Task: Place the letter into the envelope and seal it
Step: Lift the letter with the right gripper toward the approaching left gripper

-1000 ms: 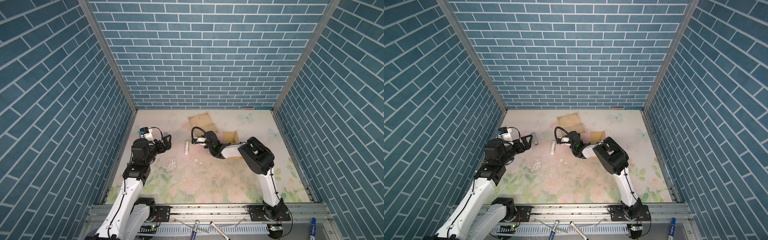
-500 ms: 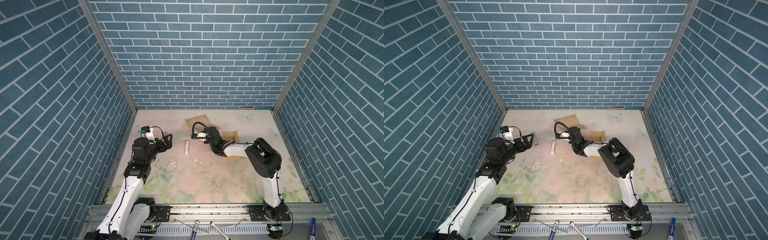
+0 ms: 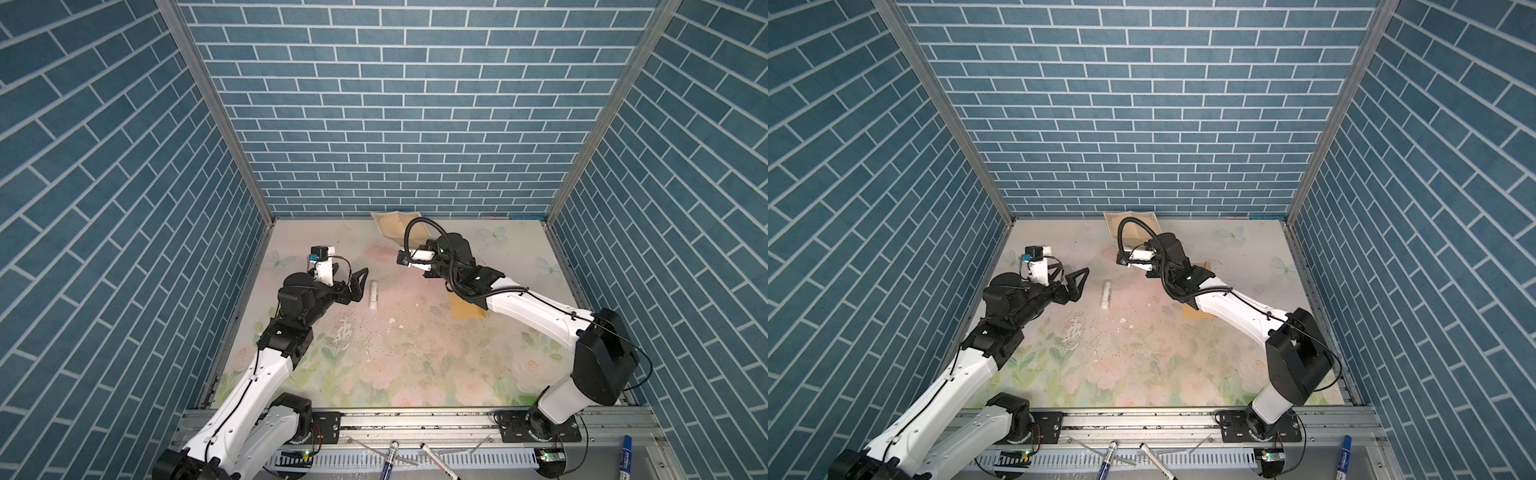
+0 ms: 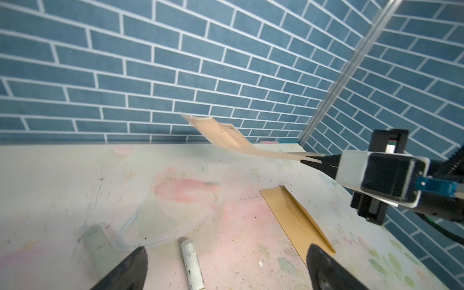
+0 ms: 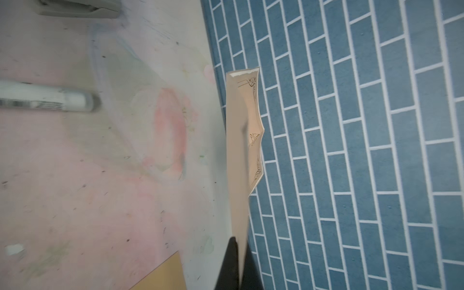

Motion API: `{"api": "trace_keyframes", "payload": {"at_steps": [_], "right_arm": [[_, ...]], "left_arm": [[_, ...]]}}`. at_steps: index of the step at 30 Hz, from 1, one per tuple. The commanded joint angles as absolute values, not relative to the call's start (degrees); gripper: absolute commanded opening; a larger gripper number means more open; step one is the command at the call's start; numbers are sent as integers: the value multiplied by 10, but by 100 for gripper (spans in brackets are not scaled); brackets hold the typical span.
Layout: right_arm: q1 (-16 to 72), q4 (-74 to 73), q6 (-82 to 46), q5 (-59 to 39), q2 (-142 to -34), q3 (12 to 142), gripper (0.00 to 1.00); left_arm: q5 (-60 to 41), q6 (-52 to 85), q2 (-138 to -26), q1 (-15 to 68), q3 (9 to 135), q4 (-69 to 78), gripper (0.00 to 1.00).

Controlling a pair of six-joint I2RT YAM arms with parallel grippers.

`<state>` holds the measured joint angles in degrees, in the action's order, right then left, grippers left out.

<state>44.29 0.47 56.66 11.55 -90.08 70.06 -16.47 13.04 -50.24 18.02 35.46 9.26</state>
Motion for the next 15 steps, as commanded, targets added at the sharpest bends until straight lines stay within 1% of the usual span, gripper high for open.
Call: {"api": "trace_keyframes", "payload": {"at_steps": [1, 6, 10, 15], "right_arm": [[437, 141, 529, 77, -863, 740, 0], [432, 210, 522, 68, -824, 733, 0], [431, 257, 511, 46, -797, 725, 0], [431, 305, 500, 15, -767, 721, 0]], "left_arm": [[-154, -2, -498, 222, 367, 130, 99], [-160, -111, -505, 255, 350, 162, 99], [-203, -170, -520, 260, 324, 210, 100], [-270, -257, -554, 266, 313, 231, 100]]}}
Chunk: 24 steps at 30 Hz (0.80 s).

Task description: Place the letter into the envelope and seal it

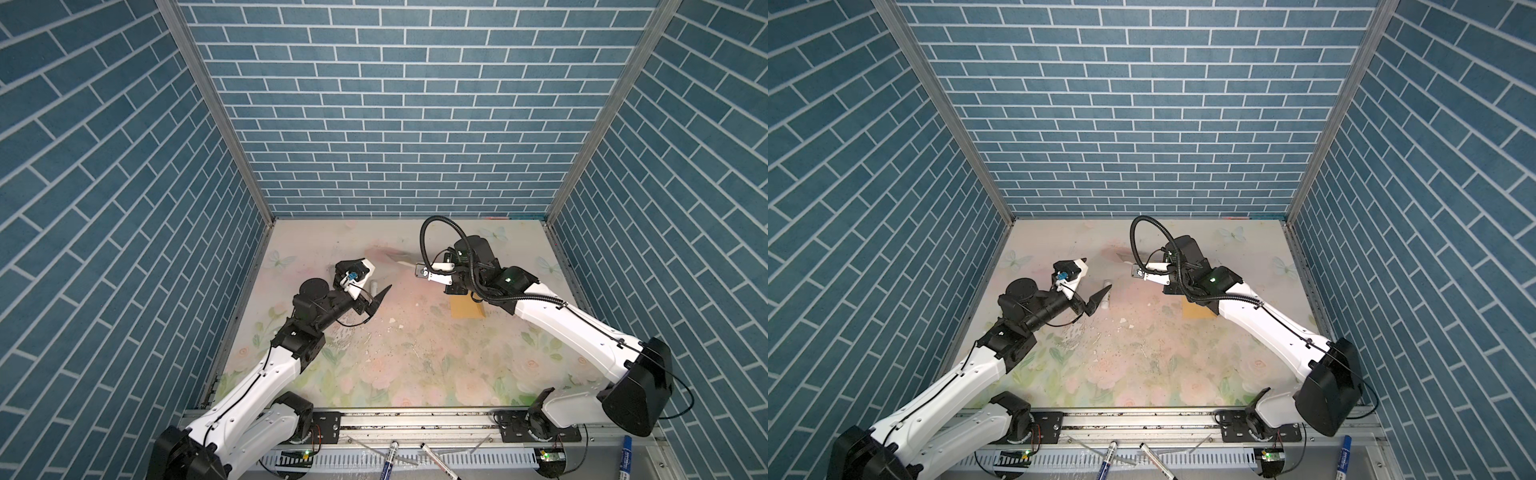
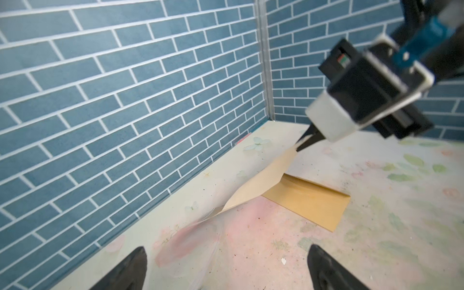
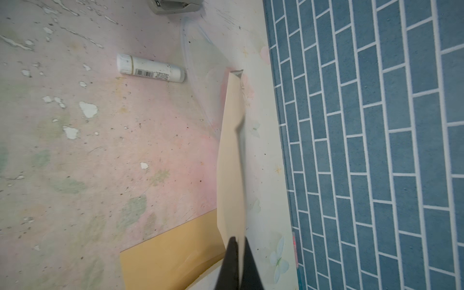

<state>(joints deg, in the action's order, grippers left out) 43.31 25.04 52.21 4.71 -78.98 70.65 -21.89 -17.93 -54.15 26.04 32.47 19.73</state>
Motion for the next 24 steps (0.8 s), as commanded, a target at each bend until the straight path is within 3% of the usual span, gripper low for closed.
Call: {"api": "trace_keyframes", "payload": {"at_steps": [1, 10, 18, 24], "right_arm": [[431, 310, 500, 10, -761, 718, 0], [432, 347, 508, -24, -717, 708, 0], [433, 366, 528, -70, -692, 699, 0], [435, 372, 536, -81, -683, 693, 0]], "left_arm": [[-283, -271, -561, 268, 312, 238, 100], [-358, -368, -621, 268, 332, 204, 97], [-367, -384, -657, 267, 341, 221, 95], [-379, -396, -672, 268, 349, 207, 82]]}}
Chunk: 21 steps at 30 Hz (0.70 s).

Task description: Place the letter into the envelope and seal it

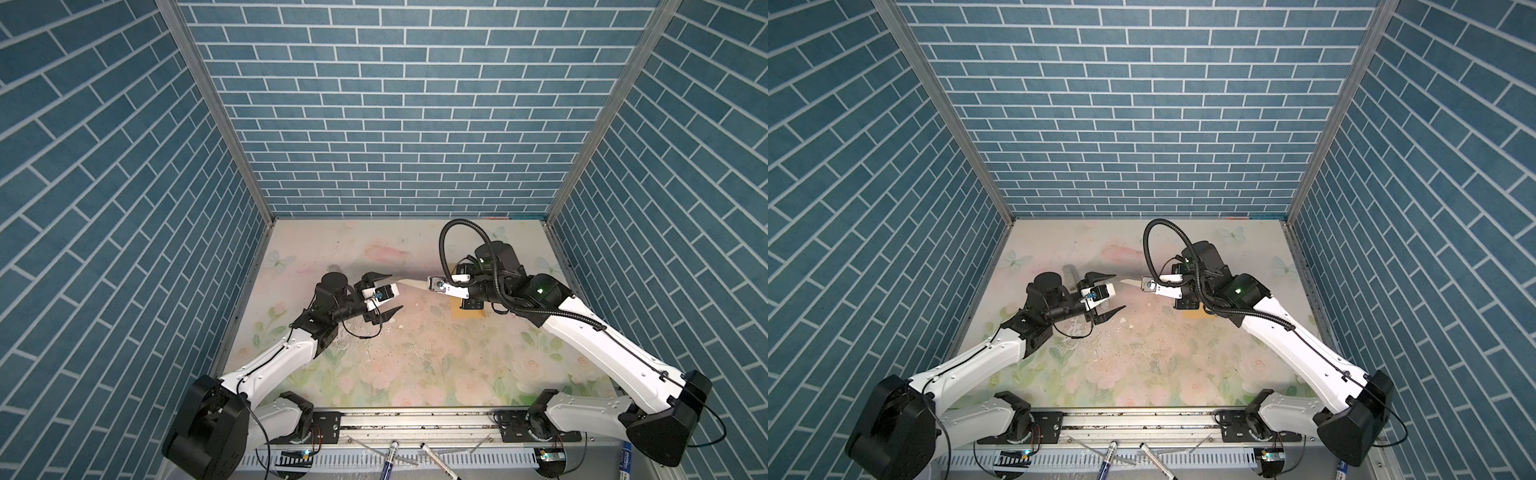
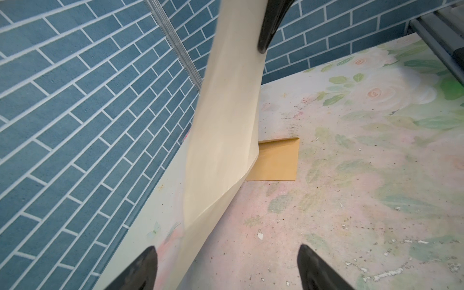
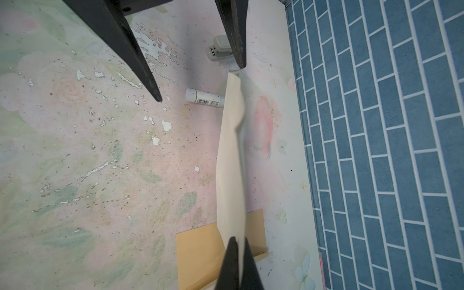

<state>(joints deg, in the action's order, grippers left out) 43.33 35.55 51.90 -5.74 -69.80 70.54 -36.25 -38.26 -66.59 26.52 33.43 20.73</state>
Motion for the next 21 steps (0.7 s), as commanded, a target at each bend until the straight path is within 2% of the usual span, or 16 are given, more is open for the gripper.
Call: {"api": "trace_keyframes", "payload": {"at_steps": [1, 6, 21], "right_arm": [[436, 372, 537, -85, -680, 694, 0], [438, 373, 541, -98, -676, 692, 0], [439, 353, 538, -89, -679, 688, 0]], "left_arm": [[-379, -399, -674, 267, 350, 206, 80], [-381, -404, -686, 267, 355, 207, 74], [-387, -394, -697, 272, 341, 229, 11]]}}
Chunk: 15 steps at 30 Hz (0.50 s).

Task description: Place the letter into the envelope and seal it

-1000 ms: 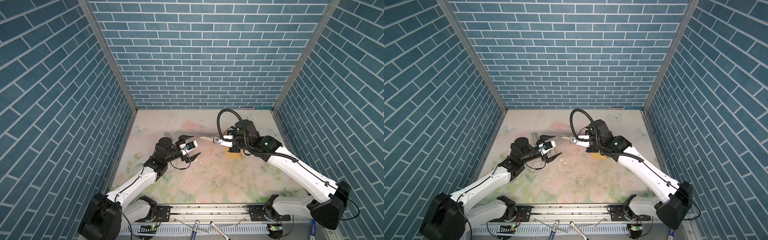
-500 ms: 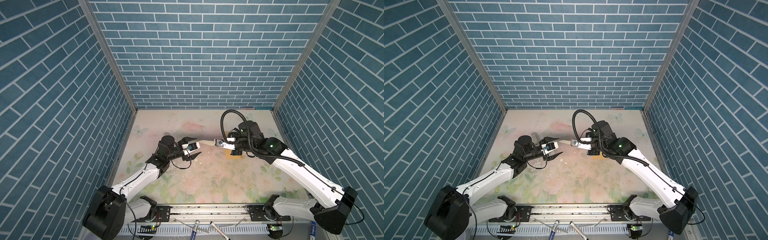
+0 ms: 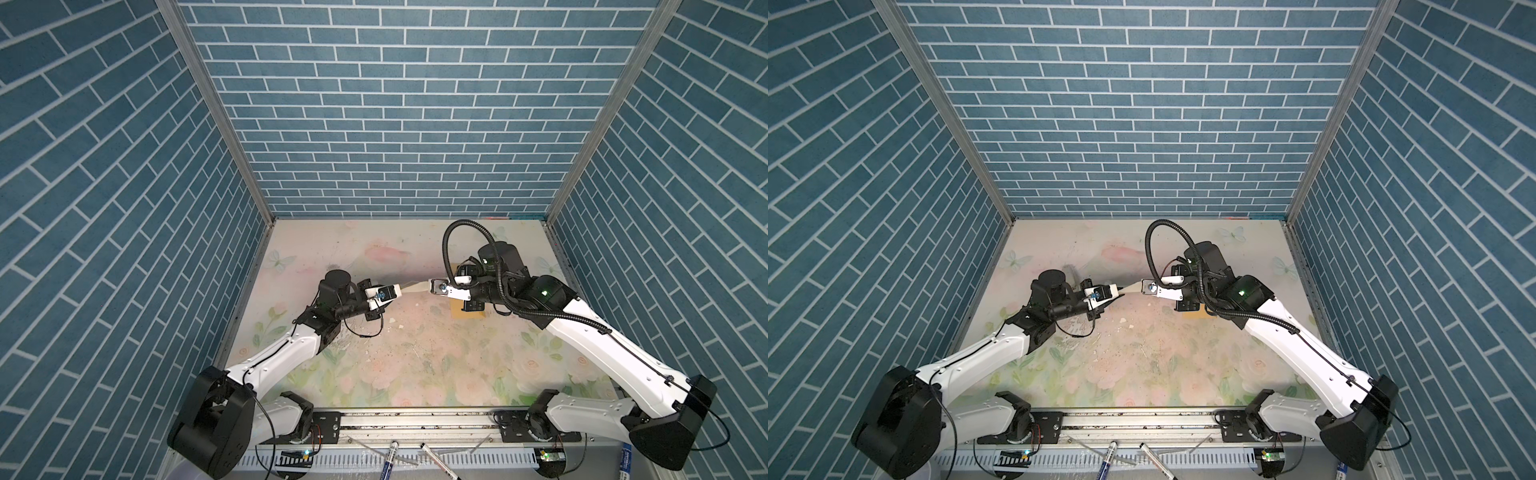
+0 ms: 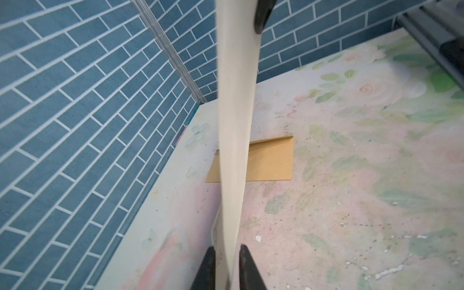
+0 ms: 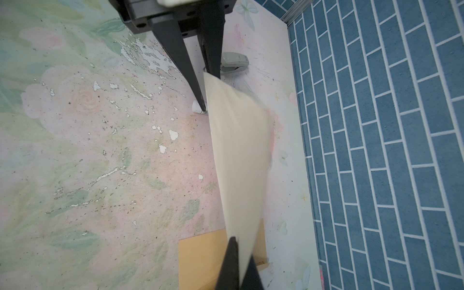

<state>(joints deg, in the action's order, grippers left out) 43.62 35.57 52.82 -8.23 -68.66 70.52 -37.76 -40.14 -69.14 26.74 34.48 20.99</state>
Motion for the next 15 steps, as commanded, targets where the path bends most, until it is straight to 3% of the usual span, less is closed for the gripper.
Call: {"api": "trace_keyframes", "payload": {"at_steps": [1, 2, 6, 8, 10, 15], "right_arm": [[439, 351, 537, -88, -679, 686, 0], [440, 349, 535, -87, -680, 687, 0], [440, 326, 519, -76, -681, 685, 0], [440, 314, 512, -68, -681, 683, 11], [439, 280, 496, -54, -675, 675, 30], [439, 217, 468, -41, -647, 657, 48]], "left_arm": [[-388, -391, -696, 272, 337, 236, 5], [-389, -387, -697, 274, 334, 243, 0], [-398, -368, -693, 277, 315, 277, 0], [-405, -351, -690, 277, 304, 299, 0], [-416, -328, -688, 279, 295, 321, 0], [-431, -274, -681, 284, 269, 375, 0]]}}
